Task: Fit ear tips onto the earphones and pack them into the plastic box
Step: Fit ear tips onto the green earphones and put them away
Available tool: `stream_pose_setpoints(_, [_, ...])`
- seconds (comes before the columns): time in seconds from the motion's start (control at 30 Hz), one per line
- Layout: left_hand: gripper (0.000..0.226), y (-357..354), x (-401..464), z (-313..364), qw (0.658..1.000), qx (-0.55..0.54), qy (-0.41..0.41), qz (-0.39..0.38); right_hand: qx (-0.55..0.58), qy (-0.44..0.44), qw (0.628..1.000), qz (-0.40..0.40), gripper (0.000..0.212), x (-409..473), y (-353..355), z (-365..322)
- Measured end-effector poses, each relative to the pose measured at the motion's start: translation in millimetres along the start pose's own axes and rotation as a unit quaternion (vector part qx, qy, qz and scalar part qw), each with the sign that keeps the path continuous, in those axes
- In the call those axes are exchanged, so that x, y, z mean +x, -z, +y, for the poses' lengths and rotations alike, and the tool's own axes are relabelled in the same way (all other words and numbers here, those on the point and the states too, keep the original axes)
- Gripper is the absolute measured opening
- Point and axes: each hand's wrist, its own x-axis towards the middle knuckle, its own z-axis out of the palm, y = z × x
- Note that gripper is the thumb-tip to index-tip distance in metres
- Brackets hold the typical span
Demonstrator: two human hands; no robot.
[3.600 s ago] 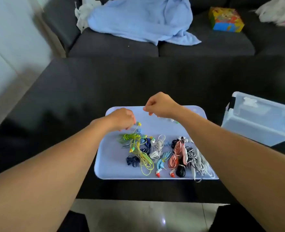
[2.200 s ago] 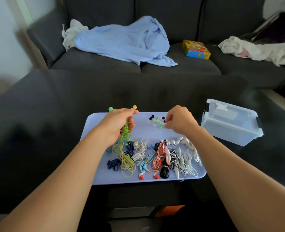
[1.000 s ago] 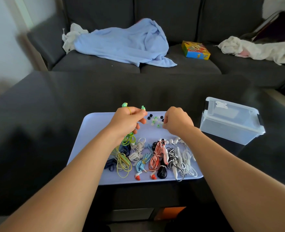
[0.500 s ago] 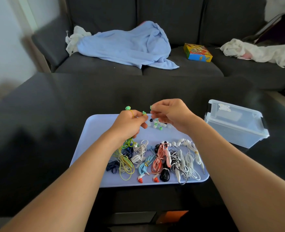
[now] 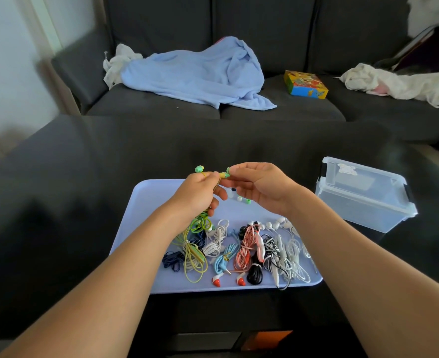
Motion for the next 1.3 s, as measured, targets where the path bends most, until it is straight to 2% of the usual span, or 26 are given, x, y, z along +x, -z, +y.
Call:
stream_pose_setpoints(0.17, [0.04,-2.2,3.5,0.6,0.999,-0.037,0.016,0.034,0.006,0.017,0.999,0.034,0.016,1.0,-7.2,1.3])
stream_pose_setpoints(0.33, [0.04,-4.0,3.2,1.7,0.999,-0.019,-0.011,0.04,0.026,0.028,0.998,0.041,0.016,2.5,-11.3,3.6])
stream_pose_setpoints(0.6, [0.04,-1.3,2.3,0.0,0.998,-0.037,-0.008,0.054,0.115,-0.012,0.993,-0.01,0.017,-0.8,-9.1,2.1])
stream_pose_setpoints(0.77, [0.041,-3.0,2.0,0.3,0.998,-0.031,-0.017,0.049,0.101,-0.01,0.995,0.004,0.011,-1.1,-8.9,1.9])
stream_pose_setpoints(0.97, [0.042,-3.9,3.5,1.0,0.998,-0.038,-0.026,0.047,0.06,0.013,0.998,0.031,0.02,-1.2,-5.5,1.0])
stream_pose_setpoints(1.3, [0.042,-9.2,0.7,2.0,0.996,0.018,-0.056,0.063,0.012,0.041,0.999,0.013,0.019,-10.4,-3.5,-0.2])
